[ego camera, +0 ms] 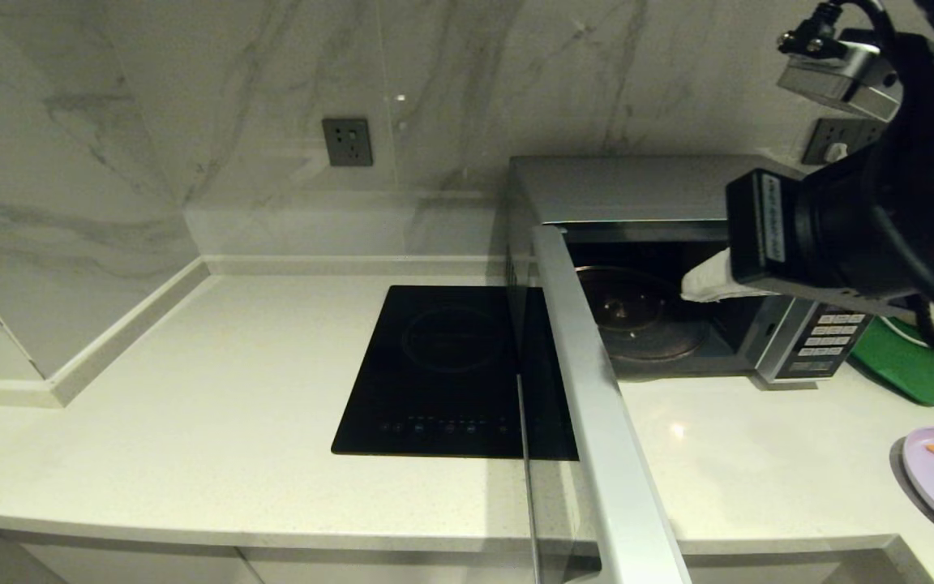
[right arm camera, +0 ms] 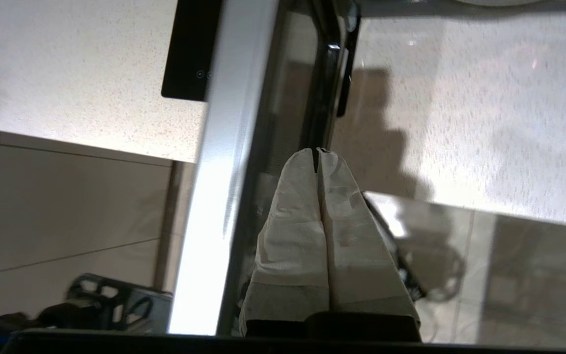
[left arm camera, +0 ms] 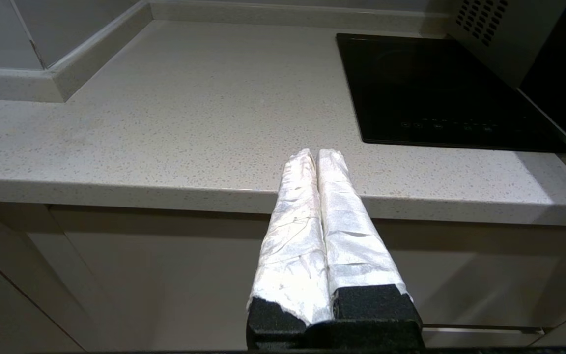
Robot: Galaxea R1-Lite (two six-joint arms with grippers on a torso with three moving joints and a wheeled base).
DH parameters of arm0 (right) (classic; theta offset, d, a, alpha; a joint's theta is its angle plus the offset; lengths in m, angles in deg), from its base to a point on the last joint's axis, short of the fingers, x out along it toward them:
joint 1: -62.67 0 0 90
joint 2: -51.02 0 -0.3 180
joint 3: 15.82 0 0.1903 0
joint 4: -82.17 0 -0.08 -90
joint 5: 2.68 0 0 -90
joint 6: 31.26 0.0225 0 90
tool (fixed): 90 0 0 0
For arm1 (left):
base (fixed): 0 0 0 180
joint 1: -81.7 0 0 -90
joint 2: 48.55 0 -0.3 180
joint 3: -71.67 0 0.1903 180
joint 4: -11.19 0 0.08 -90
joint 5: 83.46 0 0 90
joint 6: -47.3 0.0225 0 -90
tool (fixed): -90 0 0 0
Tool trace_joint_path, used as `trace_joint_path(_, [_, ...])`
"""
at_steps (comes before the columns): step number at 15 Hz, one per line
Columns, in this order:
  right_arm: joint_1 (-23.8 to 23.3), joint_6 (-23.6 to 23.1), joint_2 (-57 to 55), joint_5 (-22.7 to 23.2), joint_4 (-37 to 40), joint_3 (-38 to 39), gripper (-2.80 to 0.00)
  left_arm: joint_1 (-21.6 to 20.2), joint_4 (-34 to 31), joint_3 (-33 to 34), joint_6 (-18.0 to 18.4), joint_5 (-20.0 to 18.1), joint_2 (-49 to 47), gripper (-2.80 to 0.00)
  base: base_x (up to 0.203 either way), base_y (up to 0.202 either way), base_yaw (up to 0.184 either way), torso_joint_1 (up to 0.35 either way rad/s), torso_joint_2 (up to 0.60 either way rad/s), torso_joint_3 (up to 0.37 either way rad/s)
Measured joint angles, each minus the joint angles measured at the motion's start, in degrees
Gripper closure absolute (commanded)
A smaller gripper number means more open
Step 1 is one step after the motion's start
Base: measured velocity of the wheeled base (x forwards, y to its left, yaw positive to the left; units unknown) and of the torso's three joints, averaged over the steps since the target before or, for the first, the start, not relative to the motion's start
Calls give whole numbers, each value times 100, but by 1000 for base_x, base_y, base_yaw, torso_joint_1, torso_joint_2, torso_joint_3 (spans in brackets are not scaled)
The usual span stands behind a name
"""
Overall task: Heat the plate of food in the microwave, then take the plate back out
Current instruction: Close the microwave oven
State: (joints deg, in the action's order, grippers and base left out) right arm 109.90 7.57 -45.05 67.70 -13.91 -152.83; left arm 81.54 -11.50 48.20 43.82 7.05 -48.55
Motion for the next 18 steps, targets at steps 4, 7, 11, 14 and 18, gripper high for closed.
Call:
trace_joint_path(4, [814,-244,-337,-441,-674,-23,0,0,-2,0,3,0,0,0,0,0,0,0,0,0])
trace_joint_path(7, [1283,-398,-533,-456,-855,-24,0,0,-2,0,0,0,0,0,0,0,0,0,0,0])
trace_joint_path(11, [1459,-264,-697,-366,-829,114,0,0,0,0,-1,1,0,0,0,0,0,0,0,0])
trace_joint_path(14, [1469,89,-715,-355,-809,532,0,0,-1,0,1,0,0,0,0,0,0,0,0,0])
trace_joint_path(18, [1437,366,-606,-375,-726,939,0,0,-2,0,1,0,0,0,0,0,0,0,0,0])
